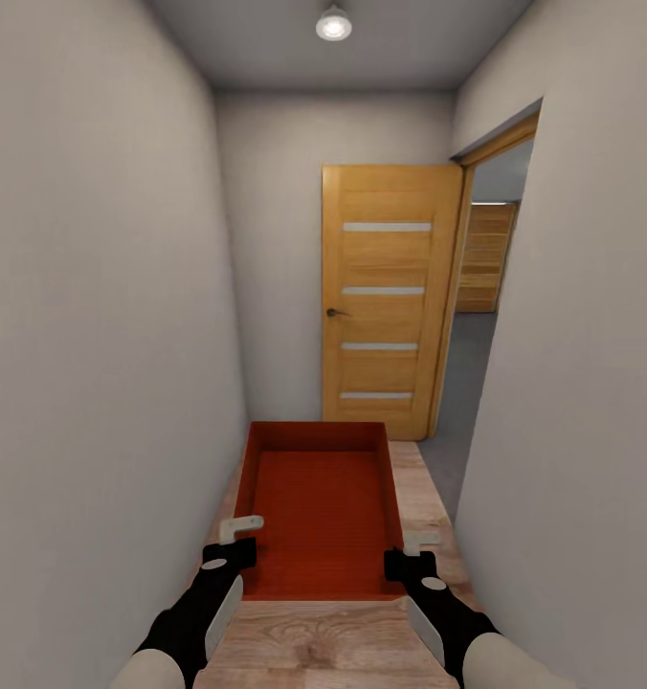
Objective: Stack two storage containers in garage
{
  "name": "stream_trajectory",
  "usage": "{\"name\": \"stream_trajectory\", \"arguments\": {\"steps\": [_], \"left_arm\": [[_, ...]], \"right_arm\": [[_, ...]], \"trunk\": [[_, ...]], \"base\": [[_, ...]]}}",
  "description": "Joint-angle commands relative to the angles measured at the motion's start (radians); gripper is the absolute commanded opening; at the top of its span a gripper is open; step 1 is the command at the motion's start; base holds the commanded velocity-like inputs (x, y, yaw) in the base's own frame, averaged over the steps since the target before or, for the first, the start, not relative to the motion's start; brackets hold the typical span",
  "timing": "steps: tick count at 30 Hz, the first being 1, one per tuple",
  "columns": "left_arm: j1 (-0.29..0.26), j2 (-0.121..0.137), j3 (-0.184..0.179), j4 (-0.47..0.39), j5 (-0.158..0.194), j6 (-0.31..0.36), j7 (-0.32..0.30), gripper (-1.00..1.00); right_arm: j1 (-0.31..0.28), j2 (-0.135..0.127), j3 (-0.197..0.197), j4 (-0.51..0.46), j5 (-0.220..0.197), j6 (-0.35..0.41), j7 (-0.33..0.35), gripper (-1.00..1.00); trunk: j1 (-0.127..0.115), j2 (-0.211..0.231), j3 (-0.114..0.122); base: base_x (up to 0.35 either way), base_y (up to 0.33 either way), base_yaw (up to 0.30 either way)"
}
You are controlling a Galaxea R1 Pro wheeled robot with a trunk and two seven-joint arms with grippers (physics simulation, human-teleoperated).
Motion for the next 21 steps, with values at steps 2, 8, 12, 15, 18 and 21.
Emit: {"name": "stream_trajectory", "arguments": {"steps": [2,8,12,15,18,21], "left_arm": [[0.000,0.020,0.020,0.001,0.016,0.006,0.011,-1.00],[0.000,0.020,0.020,0.001,0.016,0.006,0.011,-1.00],[0.000,0.020,0.020,0.001,0.016,0.006,0.011,-1.00],[0.000,0.020,0.020,0.001,0.016,0.006,0.011,-1.00],[0.000,0.020,0.020,0.000,0.016,0.006,0.011,-1.00],[0.001,0.020,0.020,0.000,0.016,0.006,0.011,-1.00]], "right_arm": [[-0.001,-0.011,-0.008,-0.003,-0.002,-0.019,-0.004,-1.00],[-0.001,-0.011,-0.008,-0.003,-0.002,-0.019,-0.003,-1.00],[-0.001,-0.011,-0.008,-0.003,-0.002,-0.020,-0.003,-1.00],[-0.001,-0.011,-0.008,-0.003,-0.002,-0.020,-0.003,-1.00],[-0.001,-0.011,-0.008,-0.003,-0.002,-0.020,-0.003,-1.00],[-0.001,-0.011,-0.008,-0.003,-0.002,-0.020,-0.003,-1.00]], "trunk": [[0.001,-0.001,0.000],[0.001,-0.001,0.000],[0.001,-0.001,0.000],[0.001,-0.001,0.000],[0.001,-0.001,0.000],[0.001,-0.001,0.000]], "base": [[0.322,0.000,0.000],[0.322,0.000,0.000],[0.322,0.000,0.000],[0.322,0.000,0.000],[0.322,0.028,0.000],[0.322,0.073,0.000]]}}
